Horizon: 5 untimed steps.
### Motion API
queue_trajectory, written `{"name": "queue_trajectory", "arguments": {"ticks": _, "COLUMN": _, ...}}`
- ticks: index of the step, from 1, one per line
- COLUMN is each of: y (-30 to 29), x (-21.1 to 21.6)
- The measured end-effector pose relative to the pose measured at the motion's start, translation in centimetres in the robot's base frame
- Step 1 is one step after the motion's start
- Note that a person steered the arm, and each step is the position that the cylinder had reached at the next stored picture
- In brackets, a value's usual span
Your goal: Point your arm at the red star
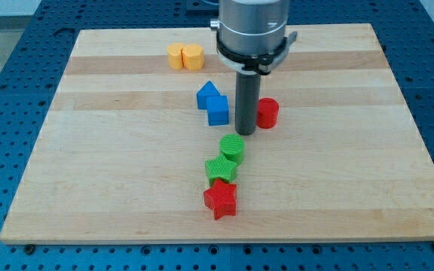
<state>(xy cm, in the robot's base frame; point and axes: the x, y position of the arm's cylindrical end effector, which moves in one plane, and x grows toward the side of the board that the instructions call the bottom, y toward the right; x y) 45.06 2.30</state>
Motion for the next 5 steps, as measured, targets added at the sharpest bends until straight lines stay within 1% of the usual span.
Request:
{"name": "queue_trajectory", "arguments": {"ticks": 1, "y": 1.1, "x": -1.1}}
{"name": "queue_trajectory", "arguments": {"ticks": 2, "y": 4.9, "x": -3.5}}
{"name": "queue_trajectory", "arguments": {"ticks": 3, "y": 9.4, "x": -4.2}}
{"name": "queue_trajectory", "arguments": {"ticks": 4, "y": 8.6, "x": -3.4}}
{"name": "queue_trajectory", "arguments": {"ticks": 5, "y": 8.7, "x": 0.8}}
